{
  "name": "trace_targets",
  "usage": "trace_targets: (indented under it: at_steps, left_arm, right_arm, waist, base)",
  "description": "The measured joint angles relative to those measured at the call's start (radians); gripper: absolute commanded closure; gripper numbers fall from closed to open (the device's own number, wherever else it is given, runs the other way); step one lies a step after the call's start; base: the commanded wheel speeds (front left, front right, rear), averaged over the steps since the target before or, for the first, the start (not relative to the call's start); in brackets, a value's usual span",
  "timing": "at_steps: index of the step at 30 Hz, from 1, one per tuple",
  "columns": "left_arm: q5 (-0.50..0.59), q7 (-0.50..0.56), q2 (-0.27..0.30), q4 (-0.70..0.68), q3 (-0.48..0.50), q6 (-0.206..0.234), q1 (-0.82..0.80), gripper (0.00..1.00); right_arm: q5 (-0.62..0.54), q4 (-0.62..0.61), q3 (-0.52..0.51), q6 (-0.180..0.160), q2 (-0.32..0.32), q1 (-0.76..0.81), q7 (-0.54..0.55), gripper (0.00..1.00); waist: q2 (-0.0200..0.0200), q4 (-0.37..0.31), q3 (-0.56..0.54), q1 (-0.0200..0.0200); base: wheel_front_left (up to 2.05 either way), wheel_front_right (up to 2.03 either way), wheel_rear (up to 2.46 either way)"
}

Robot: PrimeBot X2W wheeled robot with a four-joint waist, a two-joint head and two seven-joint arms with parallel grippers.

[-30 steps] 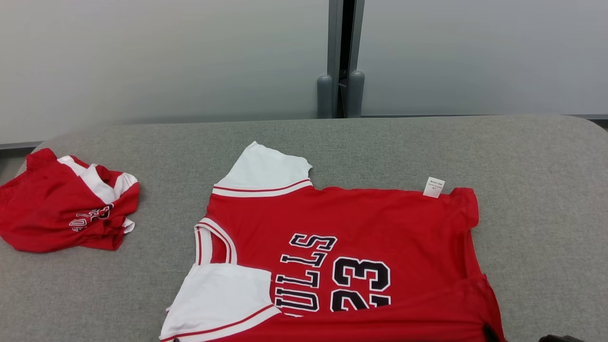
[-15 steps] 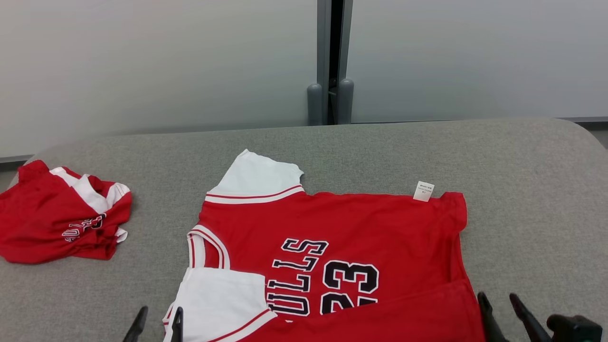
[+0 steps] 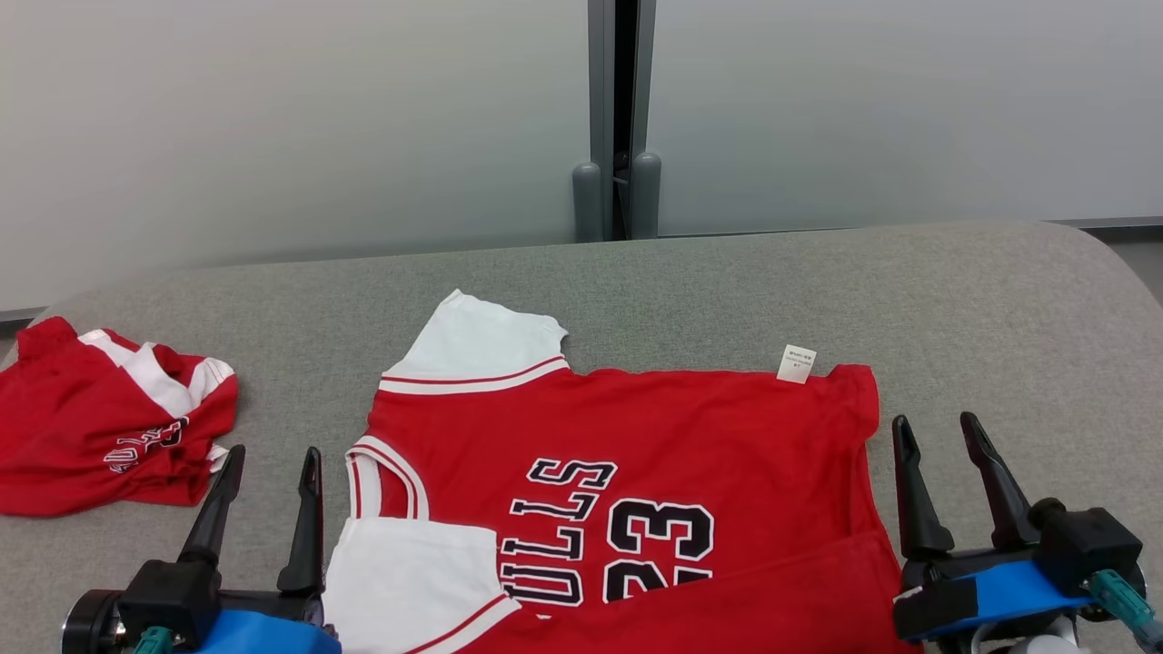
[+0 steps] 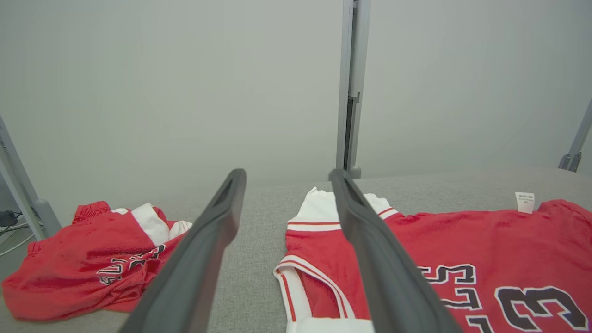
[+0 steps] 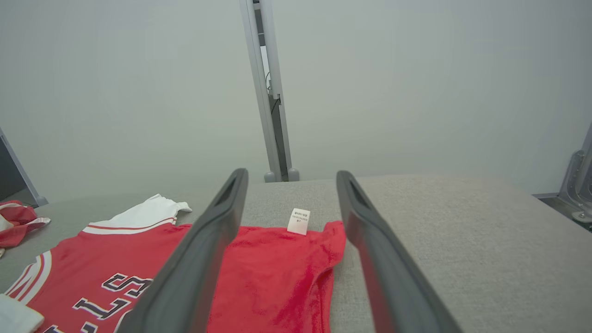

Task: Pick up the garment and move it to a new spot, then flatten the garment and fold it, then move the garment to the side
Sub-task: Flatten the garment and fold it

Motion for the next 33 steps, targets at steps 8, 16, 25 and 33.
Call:
trace_targets:
  at_steps: [8,16,25,33]
  left_arm:
    - [0.004,0.0,-0.002,0.03,0.023,-0.001,-0.048,0.0]
    - [0.008,0.0,-0.003,0.064,0.032,-0.004,-0.063,0.0]
    - [0.009,0.0,0.032,0.137,0.03,-0.012,-0.168,0.0]
    - [0.008,0.0,0.115,0.278,-0.035,-0.014,-0.433,0.0]
  right_arm:
    - [-0.028,0.005,-0.001,0.0,0.038,-0.059,-0.008,0.0]
    - [-0.036,0.016,-0.001,0.0,0.053,-0.066,-0.008,0.0]
    - [-0.06,0.087,-0.028,0.0,0.038,-0.132,-0.008,0.0]
    - [-0.07,0.196,-0.026,0.0,0.006,-0.29,-0.005,0.0]
  waist:
    - [0.0,-0.004,0.016,0.0]
    - [0.0,0.002,0.021,0.0]
    - [0.0,-0.004,0.051,0.0]
    - [0.0,-0.019,0.118,0.0001]
  base:
    - [0.0,0.0,0.0]
    - [0.0,0.0,0.0]
    - [0.0,0.0,0.0]
    - [0.0,0.0,0.0]
